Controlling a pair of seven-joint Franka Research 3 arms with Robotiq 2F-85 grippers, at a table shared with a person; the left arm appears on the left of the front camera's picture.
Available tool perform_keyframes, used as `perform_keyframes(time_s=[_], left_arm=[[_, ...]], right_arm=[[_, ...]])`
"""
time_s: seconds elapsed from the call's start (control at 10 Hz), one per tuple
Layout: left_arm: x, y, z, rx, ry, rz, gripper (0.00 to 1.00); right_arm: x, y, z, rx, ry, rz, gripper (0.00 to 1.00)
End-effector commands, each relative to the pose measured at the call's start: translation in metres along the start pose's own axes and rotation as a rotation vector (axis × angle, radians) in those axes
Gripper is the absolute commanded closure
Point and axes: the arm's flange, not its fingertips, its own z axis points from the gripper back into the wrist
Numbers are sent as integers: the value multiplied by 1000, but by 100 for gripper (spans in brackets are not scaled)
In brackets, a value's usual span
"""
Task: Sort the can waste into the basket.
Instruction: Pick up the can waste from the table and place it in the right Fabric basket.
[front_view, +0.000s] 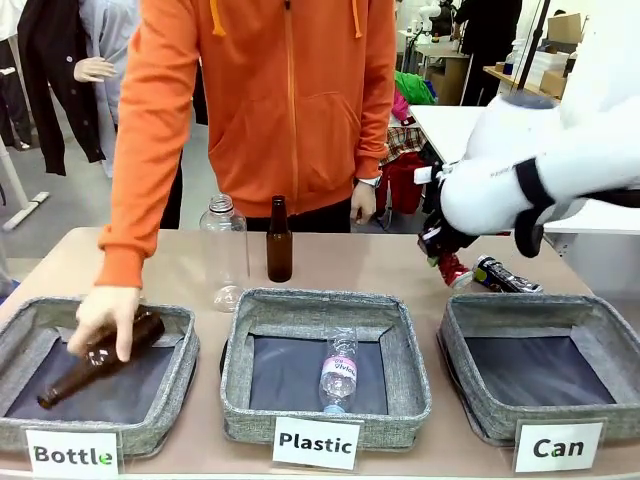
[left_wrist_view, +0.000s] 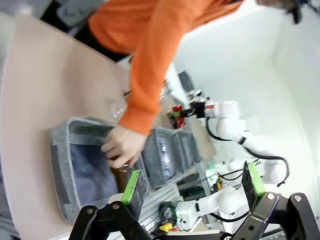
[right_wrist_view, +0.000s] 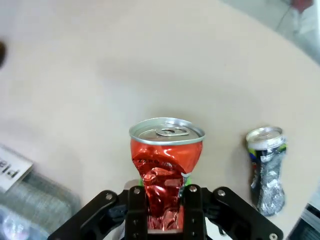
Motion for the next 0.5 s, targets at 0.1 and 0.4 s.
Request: perform_keyframes(time_s=[0.1,0.4], left_arm=[[23,-15,100,-120,-26,71,0],[18,3,147,-159,-59,103,0]], right_arm=[[-62,-53,85,166,119,11,100],[-152,-97,142,203,137,13,100]])
